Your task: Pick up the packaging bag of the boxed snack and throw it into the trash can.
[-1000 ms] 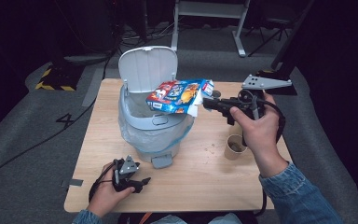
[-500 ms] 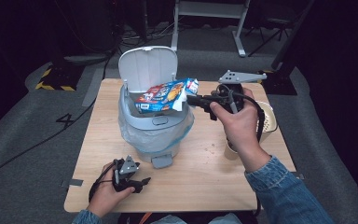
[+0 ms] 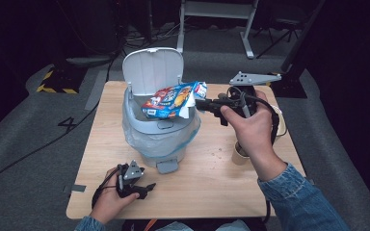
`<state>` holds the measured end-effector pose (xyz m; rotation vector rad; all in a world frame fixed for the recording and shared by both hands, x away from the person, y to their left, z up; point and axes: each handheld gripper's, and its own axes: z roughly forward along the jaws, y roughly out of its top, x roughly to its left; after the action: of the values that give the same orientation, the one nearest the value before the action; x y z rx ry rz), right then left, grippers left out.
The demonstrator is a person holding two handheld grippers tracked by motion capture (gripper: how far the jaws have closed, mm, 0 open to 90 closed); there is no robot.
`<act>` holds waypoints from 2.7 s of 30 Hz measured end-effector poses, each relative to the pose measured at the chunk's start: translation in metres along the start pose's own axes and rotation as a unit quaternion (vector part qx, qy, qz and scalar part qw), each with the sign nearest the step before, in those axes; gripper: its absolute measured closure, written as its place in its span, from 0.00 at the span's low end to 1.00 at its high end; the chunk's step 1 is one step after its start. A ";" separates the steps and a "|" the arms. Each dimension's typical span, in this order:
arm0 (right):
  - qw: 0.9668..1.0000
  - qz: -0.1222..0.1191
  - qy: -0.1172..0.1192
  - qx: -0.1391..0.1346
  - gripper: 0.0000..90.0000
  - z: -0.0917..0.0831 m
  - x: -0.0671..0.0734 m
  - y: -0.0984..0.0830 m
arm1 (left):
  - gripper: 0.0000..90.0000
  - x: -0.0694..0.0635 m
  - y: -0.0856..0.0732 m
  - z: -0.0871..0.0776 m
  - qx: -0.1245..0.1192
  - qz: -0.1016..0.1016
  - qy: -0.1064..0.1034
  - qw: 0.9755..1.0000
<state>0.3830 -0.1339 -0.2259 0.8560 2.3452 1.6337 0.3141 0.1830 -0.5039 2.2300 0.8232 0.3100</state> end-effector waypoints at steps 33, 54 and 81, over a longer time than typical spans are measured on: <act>0.998 -0.058 -0.004 0.013 0.62 -0.002 0.004 -0.039 | 0.31 0.000 0.000 0.000 0.002 0.000 -0.001 1.000; 0.999 -0.044 -0.011 -0.008 0.99 0.005 0.007 -0.015 | 0.30 0.000 0.000 0.000 0.001 0.001 -0.001 1.000; 0.996 -0.078 -0.029 -0.020 0.50 -0.020 -0.002 -0.023 | 0.36 0.001 -0.001 -0.002 -0.003 0.003 0.007 1.000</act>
<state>0.3674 -0.1570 -0.2393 0.6847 2.2690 1.5682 0.3132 0.1850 -0.5033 2.2274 0.8219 0.3308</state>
